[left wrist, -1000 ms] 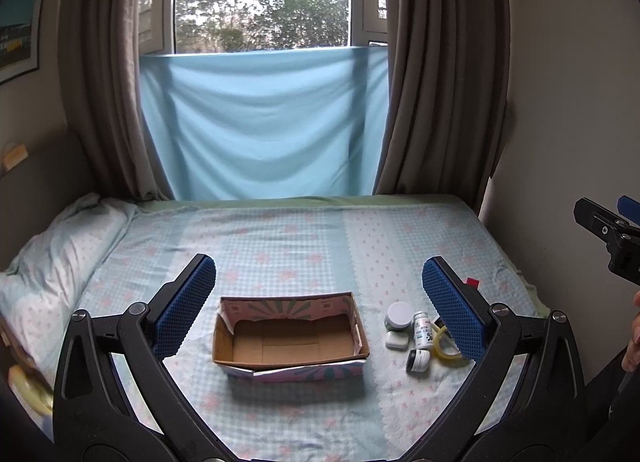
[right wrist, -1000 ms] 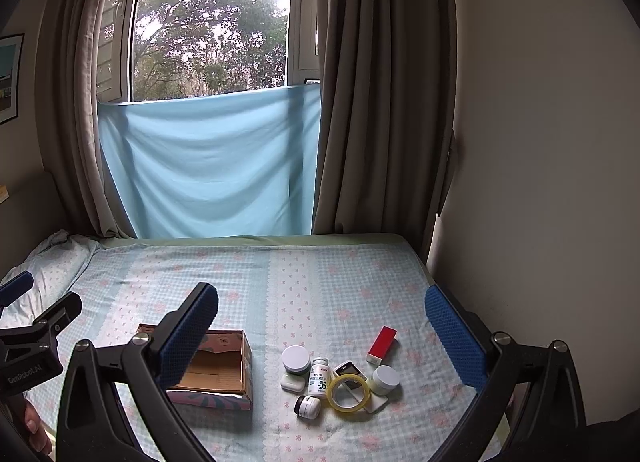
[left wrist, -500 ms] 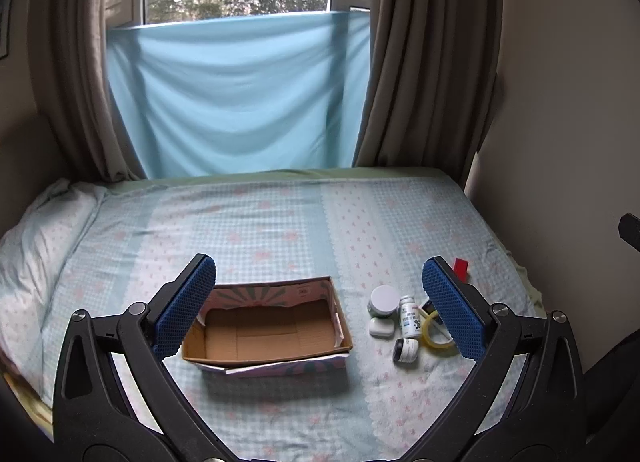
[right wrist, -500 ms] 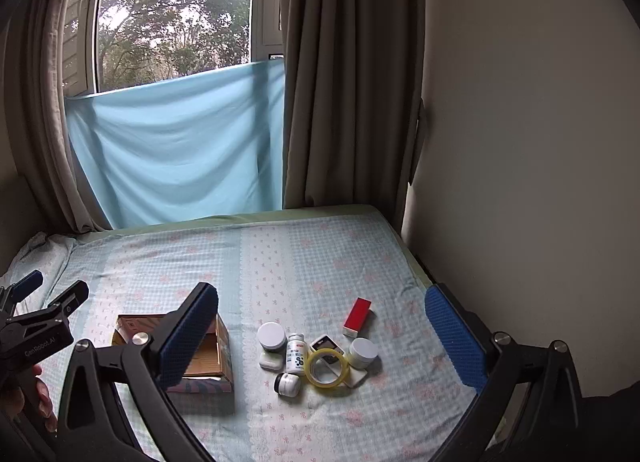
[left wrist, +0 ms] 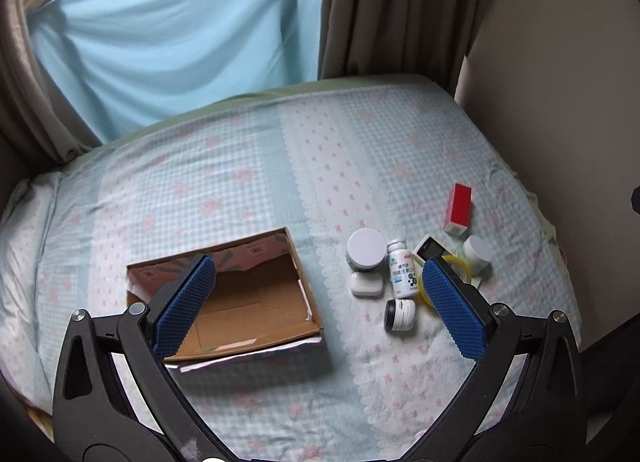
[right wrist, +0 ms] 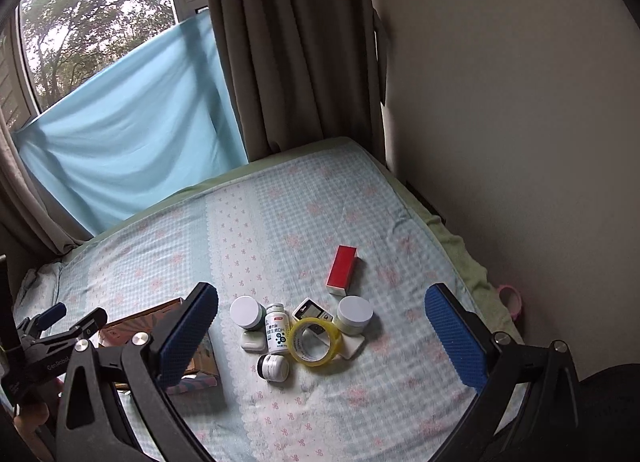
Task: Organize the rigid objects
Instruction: 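Move the left tool down to the white round jar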
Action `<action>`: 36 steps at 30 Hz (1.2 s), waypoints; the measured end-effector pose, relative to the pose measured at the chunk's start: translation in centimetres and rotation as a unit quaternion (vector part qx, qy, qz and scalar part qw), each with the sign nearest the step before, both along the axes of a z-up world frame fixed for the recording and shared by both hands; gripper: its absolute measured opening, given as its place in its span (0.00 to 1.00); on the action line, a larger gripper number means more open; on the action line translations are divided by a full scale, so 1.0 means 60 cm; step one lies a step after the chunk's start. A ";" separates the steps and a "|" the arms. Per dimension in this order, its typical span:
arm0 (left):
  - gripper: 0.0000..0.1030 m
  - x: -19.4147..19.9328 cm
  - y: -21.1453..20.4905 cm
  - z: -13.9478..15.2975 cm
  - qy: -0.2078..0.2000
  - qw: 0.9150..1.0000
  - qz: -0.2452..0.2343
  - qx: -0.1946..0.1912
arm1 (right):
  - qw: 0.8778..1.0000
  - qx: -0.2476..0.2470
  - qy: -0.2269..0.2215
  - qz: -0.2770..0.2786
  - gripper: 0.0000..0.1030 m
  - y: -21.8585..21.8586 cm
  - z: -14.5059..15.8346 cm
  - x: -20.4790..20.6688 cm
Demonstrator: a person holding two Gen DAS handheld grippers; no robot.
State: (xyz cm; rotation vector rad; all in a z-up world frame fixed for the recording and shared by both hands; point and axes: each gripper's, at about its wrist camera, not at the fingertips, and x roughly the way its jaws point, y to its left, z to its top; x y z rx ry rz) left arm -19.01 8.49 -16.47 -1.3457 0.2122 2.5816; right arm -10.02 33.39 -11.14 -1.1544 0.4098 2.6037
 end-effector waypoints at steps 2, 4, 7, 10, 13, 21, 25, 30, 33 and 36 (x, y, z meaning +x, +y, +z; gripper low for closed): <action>1.00 -0.025 0.022 -0.039 -0.022 1.000 -0.009 -0.011 | 1.000 -0.017 -0.017 -0.005 0.99 0.024 -0.030 -0.025; 1.00 -0.054 0.045 -0.084 -0.051 0.998 -0.015 -0.026 | 0.999 -0.032 -0.036 -0.010 0.99 0.049 -0.063 -0.049; 1.00 -0.094 0.078 -0.150 -0.087 0.995 -0.024 -0.048 | 0.997 -0.046 -0.062 -0.019 0.99 0.079 -0.115 -0.084; 1.00 -0.132 0.112 -0.216 -0.114 0.990 -0.042 -0.076 | 0.993 -0.066 -0.089 -0.037 0.99 0.107 -0.177 -0.112; 1.00 -0.167 0.141 -0.277 -0.137 0.983 -0.061 -0.103 | 0.987 -0.099 -0.115 -0.058 0.99 0.131 -0.246 -0.134; 1.00 -0.220 0.184 -0.413 -0.191 0.960 -0.106 -0.173 | 0.964 -0.165 -0.177 -0.105 0.99 0.152 -0.422 -0.177; 1.00 -0.225 0.198 -0.463 -0.207 0.950 -0.130 -0.194 | 0.957 -0.182 -0.196 -0.114 0.99 0.144 -0.486 -0.189; 1.00 -0.232 0.215 -0.502 -0.208 0.941 -0.158 -0.215 | 0.951 -0.190 -0.204 -0.132 0.99 0.143 -0.532 -0.198; 0.99 -0.234 0.224 -0.517 -0.204 0.937 -0.177 -0.221 | 0.949 -0.196 -0.203 -0.143 0.95 0.149 -0.550 -0.201; 0.97 -0.231 0.234 -0.523 -0.195 0.933 -0.198 -0.230 | 0.946 -0.202 -0.205 -0.151 0.92 0.156 -0.565 -0.204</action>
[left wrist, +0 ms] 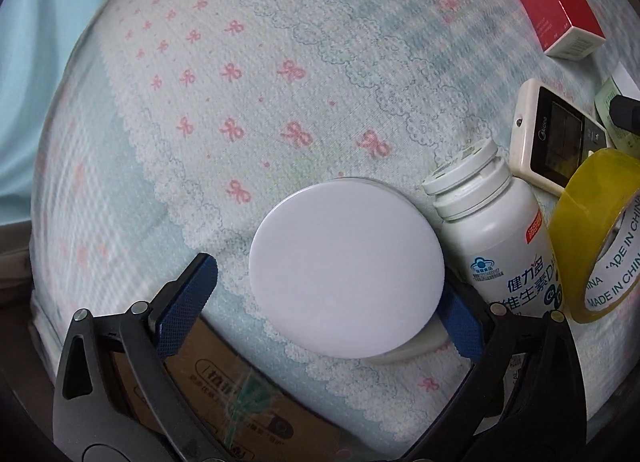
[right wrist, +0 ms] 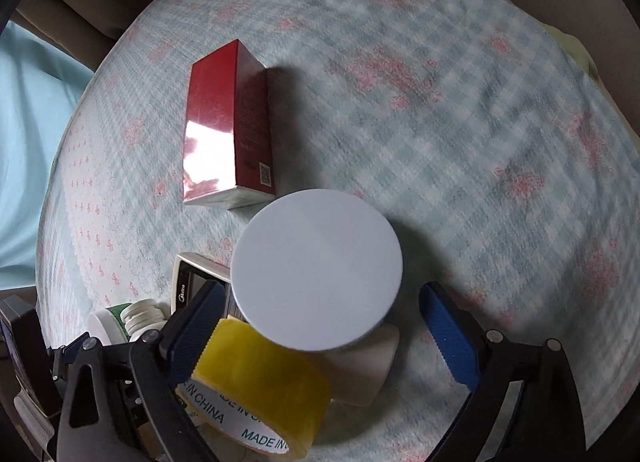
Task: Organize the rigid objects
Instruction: 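Move the left tool down to the white round jar, then close the left tool on the white round jar and lift it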
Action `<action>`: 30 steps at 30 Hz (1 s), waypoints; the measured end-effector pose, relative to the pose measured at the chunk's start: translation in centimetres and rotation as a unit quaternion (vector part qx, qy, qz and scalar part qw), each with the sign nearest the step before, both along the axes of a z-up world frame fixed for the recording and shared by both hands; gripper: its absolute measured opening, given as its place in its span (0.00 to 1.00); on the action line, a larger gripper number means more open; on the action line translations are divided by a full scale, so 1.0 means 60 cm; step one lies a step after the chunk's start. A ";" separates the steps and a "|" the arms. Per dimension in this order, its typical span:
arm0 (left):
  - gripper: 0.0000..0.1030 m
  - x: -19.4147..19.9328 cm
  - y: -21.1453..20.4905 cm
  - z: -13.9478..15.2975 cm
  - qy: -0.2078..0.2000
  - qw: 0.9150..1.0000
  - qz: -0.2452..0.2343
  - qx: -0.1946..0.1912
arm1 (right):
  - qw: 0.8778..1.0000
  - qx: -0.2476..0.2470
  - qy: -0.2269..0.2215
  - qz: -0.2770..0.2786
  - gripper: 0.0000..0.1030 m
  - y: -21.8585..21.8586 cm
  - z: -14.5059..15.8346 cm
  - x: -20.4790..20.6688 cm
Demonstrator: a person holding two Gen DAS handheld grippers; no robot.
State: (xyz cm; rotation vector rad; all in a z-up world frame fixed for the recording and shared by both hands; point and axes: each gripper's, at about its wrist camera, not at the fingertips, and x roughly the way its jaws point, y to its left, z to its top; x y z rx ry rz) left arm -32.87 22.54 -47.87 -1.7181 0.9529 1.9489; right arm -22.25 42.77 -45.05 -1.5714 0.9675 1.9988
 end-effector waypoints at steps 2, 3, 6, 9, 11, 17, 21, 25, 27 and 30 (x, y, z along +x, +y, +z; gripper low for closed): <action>0.92 0.002 0.006 -0.002 -0.002 1.000 -0.013 0.003 | 1.000 -0.001 0.000 -0.005 0.89 0.005 -0.005 -0.001; 0.86 0.003 0.008 -0.003 -0.007 1.000 -0.018 0.006 | 1.000 -0.001 0.000 -0.007 0.88 0.007 -0.006 -0.001; 0.72 0.006 0.018 -0.005 -0.018 0.999 -0.027 0.014 | 1.000 0.001 0.001 -0.005 0.73 0.012 -0.005 0.001; 0.72 0.005 0.019 -0.001 -0.013 0.999 -0.025 0.022 | 1.000 0.002 0.005 0.008 0.66 0.011 0.000 0.000; 0.71 0.002 0.016 0.002 -0.017 0.999 -0.016 0.029 | 1.000 0.002 0.006 0.009 0.66 0.012 0.000 0.003; 0.70 -0.003 0.004 0.018 -0.015 0.999 -0.004 0.037 | 1.000 0.003 0.009 0.018 0.66 0.015 0.008 0.012; 0.68 -0.011 -0.020 0.050 -0.008 0.999 0.010 0.045 | 0.999 0.012 0.022 0.029 0.66 0.015 0.028 0.025; 0.68 -0.007 -0.036 0.092 0.003 0.998 0.030 0.060 | 0.999 0.014 0.039 0.032 0.66 0.019 0.056 0.041; 0.68 -0.003 -0.044 0.119 0.012 0.997 0.040 0.069 | 0.998 0.018 0.048 0.035 0.66 0.016 0.073 0.050; 0.68 0.007 -0.036 0.147 0.028 0.995 0.052 0.081 | 0.997 0.028 0.063 0.046 0.66 0.016 0.096 0.060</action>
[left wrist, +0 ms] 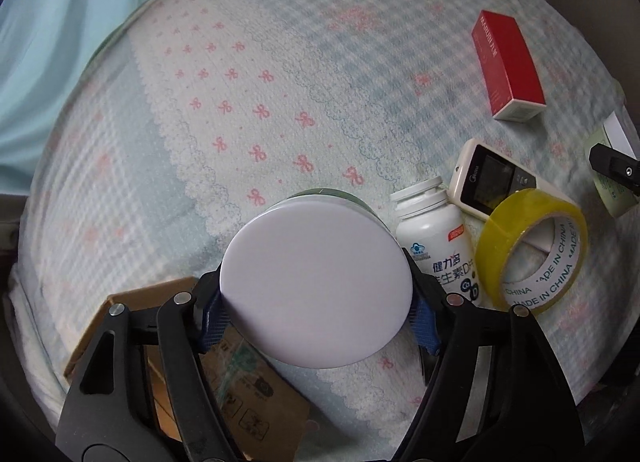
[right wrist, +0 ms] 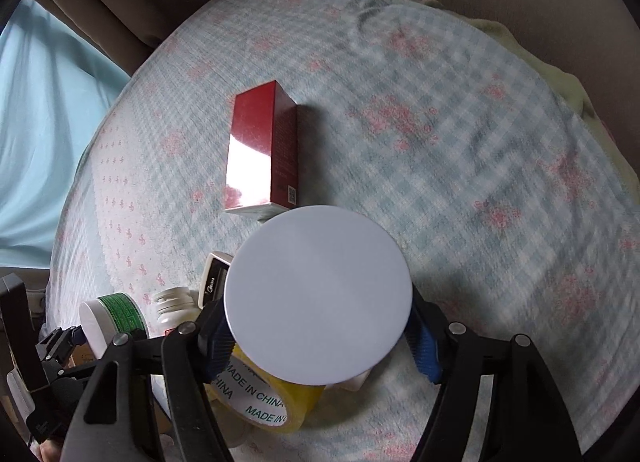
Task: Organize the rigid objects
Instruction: 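Close the left tool on the white round jar and lift it, then carry the white jar into the box and open the left tool while the right tool drops the green jar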
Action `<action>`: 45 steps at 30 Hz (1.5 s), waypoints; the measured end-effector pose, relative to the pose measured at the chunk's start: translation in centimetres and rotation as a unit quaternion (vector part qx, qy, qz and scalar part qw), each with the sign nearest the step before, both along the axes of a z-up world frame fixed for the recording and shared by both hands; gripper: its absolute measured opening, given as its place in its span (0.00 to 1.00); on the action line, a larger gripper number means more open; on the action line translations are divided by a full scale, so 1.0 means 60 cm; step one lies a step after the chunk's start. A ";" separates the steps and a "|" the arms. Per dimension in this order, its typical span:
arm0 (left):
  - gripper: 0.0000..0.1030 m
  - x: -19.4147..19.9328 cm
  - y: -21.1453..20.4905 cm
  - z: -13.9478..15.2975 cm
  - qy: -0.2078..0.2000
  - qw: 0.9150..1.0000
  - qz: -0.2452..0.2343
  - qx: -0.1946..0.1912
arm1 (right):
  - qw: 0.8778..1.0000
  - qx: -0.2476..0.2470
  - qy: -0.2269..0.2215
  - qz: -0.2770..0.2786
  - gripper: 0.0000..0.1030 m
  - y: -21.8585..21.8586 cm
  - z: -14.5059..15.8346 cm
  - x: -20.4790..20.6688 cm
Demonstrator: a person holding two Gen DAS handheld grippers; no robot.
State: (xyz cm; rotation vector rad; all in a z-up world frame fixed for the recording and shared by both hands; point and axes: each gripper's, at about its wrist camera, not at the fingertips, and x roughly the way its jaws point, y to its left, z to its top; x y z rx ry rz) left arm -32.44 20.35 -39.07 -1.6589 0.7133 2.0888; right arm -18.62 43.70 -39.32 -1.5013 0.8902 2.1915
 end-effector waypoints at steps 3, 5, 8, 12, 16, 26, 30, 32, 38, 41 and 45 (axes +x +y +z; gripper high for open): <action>0.68 0.024 0.006 0.051 0.017 1.000 0.018 0.014 | 0.999 0.027 0.013 0.034 0.66 -0.011 0.049 0.007; 0.68 0.030 -0.010 0.093 0.026 0.998 0.037 0.034 | 0.996 0.049 0.027 0.062 0.66 -0.043 0.078 -0.007; 0.68 0.046 -0.041 0.153 0.042 0.995 0.068 0.061 | 0.991 0.072 0.043 0.102 0.66 -0.067 0.133 -0.001; 0.68 0.075 -0.092 0.227 0.060 0.988 0.110 0.095 | 0.983 0.092 0.062 0.148 0.66 -0.100 0.193 0.000; 0.68 0.102 -0.152 0.284 0.086 0.980 0.139 0.115 | 0.975 0.103 0.079 0.179 0.66 -0.148 0.246 0.001; 0.68 0.166 -0.350 0.376 0.113 0.964 0.205 0.126 | 0.962 0.072 0.095 0.246 0.66 -0.342 0.354 0.019; 0.67 0.180 -0.439 0.394 0.121 0.958 0.222 0.138 | 0.953 0.057 0.111 0.277 0.66 -0.431 0.387 0.013; 0.67 0.183 -0.477 0.394 0.125 0.956 0.229 0.136 | 0.947 0.060 0.118 0.292 0.66 -0.473 0.397 0.004; 0.67 0.179 -0.577 0.380 0.124 0.952 0.251 0.127 | 0.923 0.092 0.122 0.353 0.66 -0.591 0.411 -0.015; 0.67 0.169 -0.619 0.354 0.108 0.950 0.265 0.124 | 0.915 0.096 0.118 0.375 0.66 -0.634 0.400 -0.028; 0.67 0.146 -0.654 0.317 0.095 0.950 0.275 0.113 | 0.897 0.118 0.111 0.411 0.66 -0.687 0.380 -0.047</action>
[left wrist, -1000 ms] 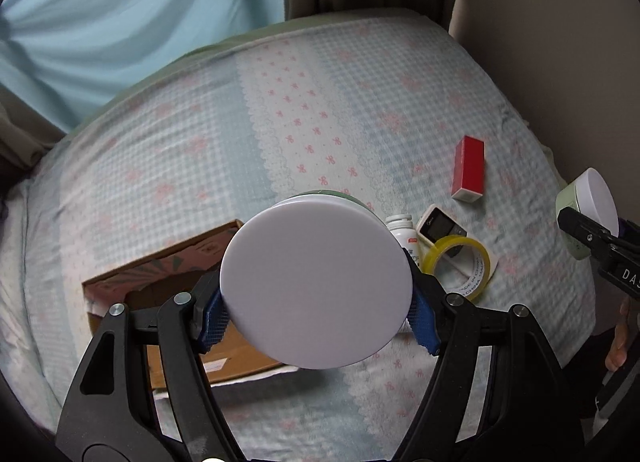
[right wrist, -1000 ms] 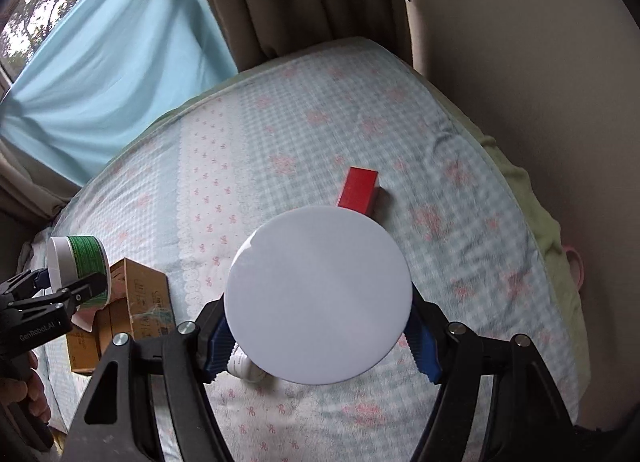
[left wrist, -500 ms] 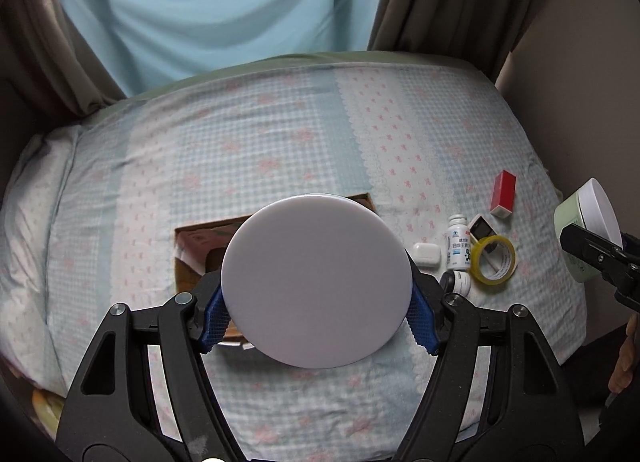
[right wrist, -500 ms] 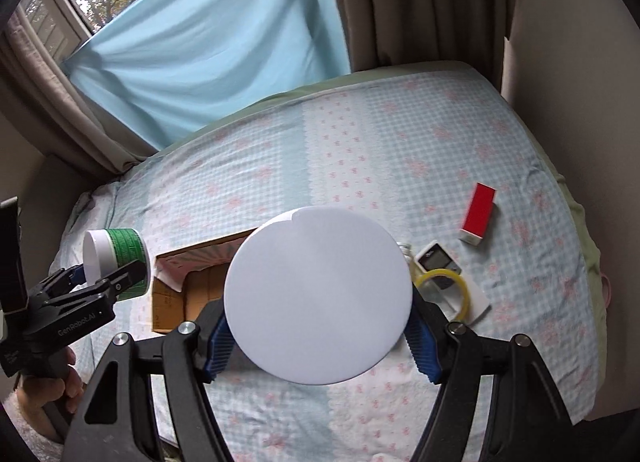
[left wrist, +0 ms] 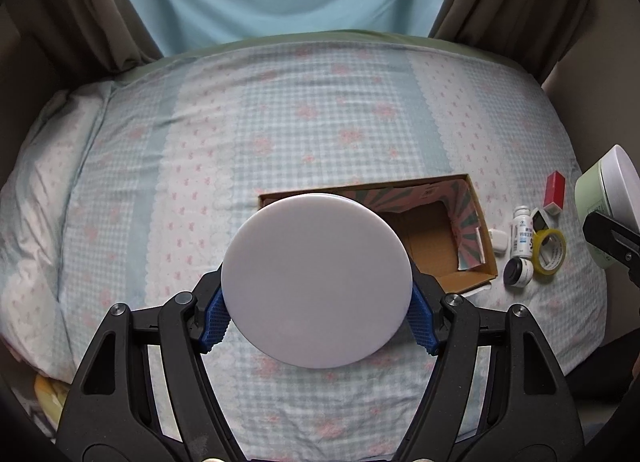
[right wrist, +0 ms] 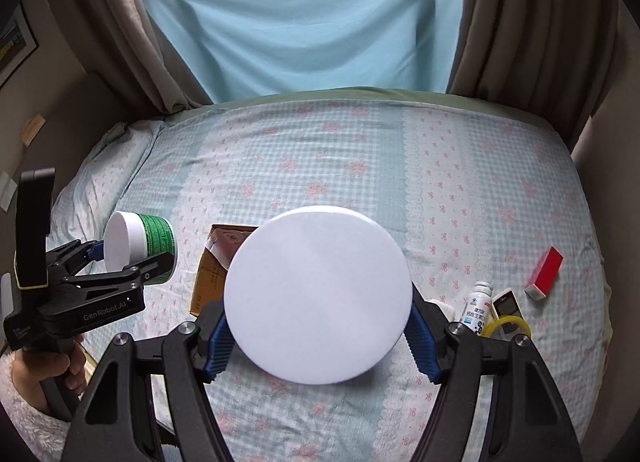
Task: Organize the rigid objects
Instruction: 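Carry the white jar into the box and open the left tool while the right tool drops the green jar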
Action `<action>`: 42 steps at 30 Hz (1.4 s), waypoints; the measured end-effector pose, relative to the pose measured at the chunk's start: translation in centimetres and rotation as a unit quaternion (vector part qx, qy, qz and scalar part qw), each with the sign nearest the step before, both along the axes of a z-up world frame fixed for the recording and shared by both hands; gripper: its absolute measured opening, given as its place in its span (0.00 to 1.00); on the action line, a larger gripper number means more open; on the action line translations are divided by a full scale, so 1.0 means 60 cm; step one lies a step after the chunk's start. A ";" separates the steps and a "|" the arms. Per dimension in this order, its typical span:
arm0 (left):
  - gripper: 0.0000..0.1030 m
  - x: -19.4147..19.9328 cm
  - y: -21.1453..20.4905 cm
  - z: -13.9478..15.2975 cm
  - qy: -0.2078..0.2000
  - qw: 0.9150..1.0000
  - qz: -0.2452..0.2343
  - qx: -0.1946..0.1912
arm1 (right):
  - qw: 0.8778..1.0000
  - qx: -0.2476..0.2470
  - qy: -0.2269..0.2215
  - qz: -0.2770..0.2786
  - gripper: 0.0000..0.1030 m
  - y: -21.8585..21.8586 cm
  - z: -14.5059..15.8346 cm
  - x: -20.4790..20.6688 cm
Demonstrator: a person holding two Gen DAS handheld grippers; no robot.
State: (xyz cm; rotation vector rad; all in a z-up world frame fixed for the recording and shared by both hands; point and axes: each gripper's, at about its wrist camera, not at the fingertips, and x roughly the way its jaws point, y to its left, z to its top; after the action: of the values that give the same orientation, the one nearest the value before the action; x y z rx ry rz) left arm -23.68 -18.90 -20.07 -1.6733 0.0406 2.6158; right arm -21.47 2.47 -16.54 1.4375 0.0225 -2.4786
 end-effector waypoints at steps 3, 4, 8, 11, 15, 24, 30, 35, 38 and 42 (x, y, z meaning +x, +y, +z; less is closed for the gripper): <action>0.67 -0.023 -0.017 -0.036 -0.014 1.000 0.004 -0.004 | 0.999 0.023 -0.004 0.023 0.66 -0.034 -0.018 -0.017; 0.67 -0.033 -0.023 -0.049 -0.021 1.000 0.008 -0.003 | 0.999 0.029 -0.008 0.030 0.66 -0.043 -0.028 -0.025; 0.67 -0.070 -0.039 -0.099 -0.046 0.999 0.022 0.004 | 0.996 0.057 -0.027 0.065 0.66 -0.078 -0.066 -0.059; 0.67 -0.095 -0.041 -0.135 -0.063 0.998 0.025 0.004 | 0.992 0.074 -0.047 0.092 0.66 -0.096 -0.101 -0.083; 0.67 -0.122 -0.039 -0.183 -0.088 0.996 0.026 0.002 | 0.985 0.093 -0.076 0.123 0.66 -0.117 -0.152 -0.112; 0.67 -0.168 -0.012 -0.294 -0.145 0.989 0.008 -0.016 | 0.969 0.125 -0.130 0.169 0.66 -0.127 -0.306 -0.148; 0.67 -0.183 0.023 -0.352 -0.181 0.982 -0.024 -0.043 | 0.957 0.137 -0.145 0.212 0.66 -0.121 -0.383 -0.146; 0.67 -0.181 0.041 -0.384 -0.203 0.976 -0.044 -0.059 | 0.948 0.141 -0.164 0.234 0.66 -0.120 -0.414 -0.140; 0.67 -0.181 0.046 -0.384 -0.200 0.977 -0.049 -0.058 | 0.947 0.140 -0.163 0.239 0.66 -0.119 -0.417 -0.134; 0.66 -0.181 0.052 -0.379 -0.194 0.977 -0.060 -0.063 | 0.949 0.139 -0.160 0.234 0.66 -0.113 -0.418 -0.133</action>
State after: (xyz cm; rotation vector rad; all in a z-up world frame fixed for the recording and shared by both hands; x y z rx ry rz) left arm -34.54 -15.75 -42.82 -2.1197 0.2923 2.1987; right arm -29.44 -4.28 -41.62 1.6928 0.5980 -1.8926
